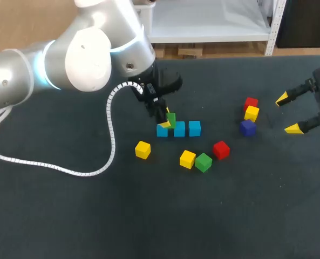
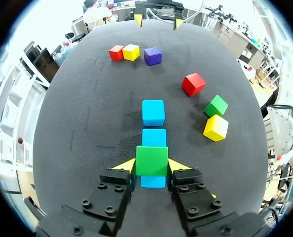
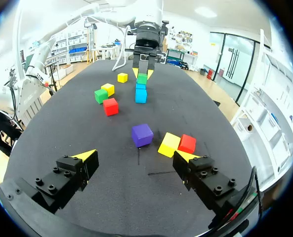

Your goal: Place the blue cubes, place green cubes on the blue cubes, place the yellow cubes on the green cubes, then place the red cubes on the yellow cubes, and place purple cube on the red cubes.

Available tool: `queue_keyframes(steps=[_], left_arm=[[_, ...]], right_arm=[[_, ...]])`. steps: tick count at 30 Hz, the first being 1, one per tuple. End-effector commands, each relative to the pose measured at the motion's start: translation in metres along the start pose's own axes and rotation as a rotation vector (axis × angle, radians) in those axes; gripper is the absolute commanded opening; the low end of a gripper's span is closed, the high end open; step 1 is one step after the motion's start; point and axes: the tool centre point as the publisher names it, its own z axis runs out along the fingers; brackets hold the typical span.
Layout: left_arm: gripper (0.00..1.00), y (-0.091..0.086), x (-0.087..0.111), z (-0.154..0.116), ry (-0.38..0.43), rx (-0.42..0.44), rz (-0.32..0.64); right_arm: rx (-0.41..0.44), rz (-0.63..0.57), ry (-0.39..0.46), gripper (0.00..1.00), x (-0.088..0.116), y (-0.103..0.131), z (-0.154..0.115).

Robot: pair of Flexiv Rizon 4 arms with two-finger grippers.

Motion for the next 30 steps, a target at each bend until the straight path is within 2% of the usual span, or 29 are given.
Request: queue_keyframes(steps=[1, 2, 9, 18, 19, 22, 23, 30], left_arm=[[0.37, 0.0017, -0.0009, 0.0004, 0.004, 0.007, 0.002], [0.40, 0.0014, -0.0009, 0.0005, 0.004, 0.007, 0.002], [0.42, 0.0005, -0.0006, 0.0006, 0.004, 0.008, -0.001], [0.49, -0.0007, -0.0004, 0.0001, 0.003, 0.008, -0.004], [0.54, -0.0008, -0.0004, 0.0001, 0.003, 0.009, -0.005], [0.96, -0.0012, -0.0005, 0.0001, 0.002, 0.012, -0.006], [1.00, -0.0017, -0.0006, 0.0001, 0.002, 0.013, -0.004], [1.00, -0.0026, -0.0012, 0.0000, 0.002, 0.018, -0.001]], right_arm=[[-0.001, -0.001, -0.002, 1.00, 0.0005, -0.0007, 0.0003], [-0.001, -0.001, -0.002, 1.00, 0.0005, -0.0007, 0.0003], [-0.001, -0.001, -0.002, 1.00, 0.0005, -0.0007, 0.0003], [-0.001, -0.001, -0.002, 1.00, 0.0005, -0.0007, 0.0003], [-0.001, -0.001, -0.002, 1.00, 0.0005, -0.0007, 0.0003], [-0.001, -0.001, -0.002, 1.00, 0.0005, -0.0007, 0.0003], [-0.001, -0.001, -0.002, 1.00, 0.0005, -0.0007, 0.0003], [-0.001, -0.001, -0.002, 1.00, 0.0005, -0.0007, 0.0003]])
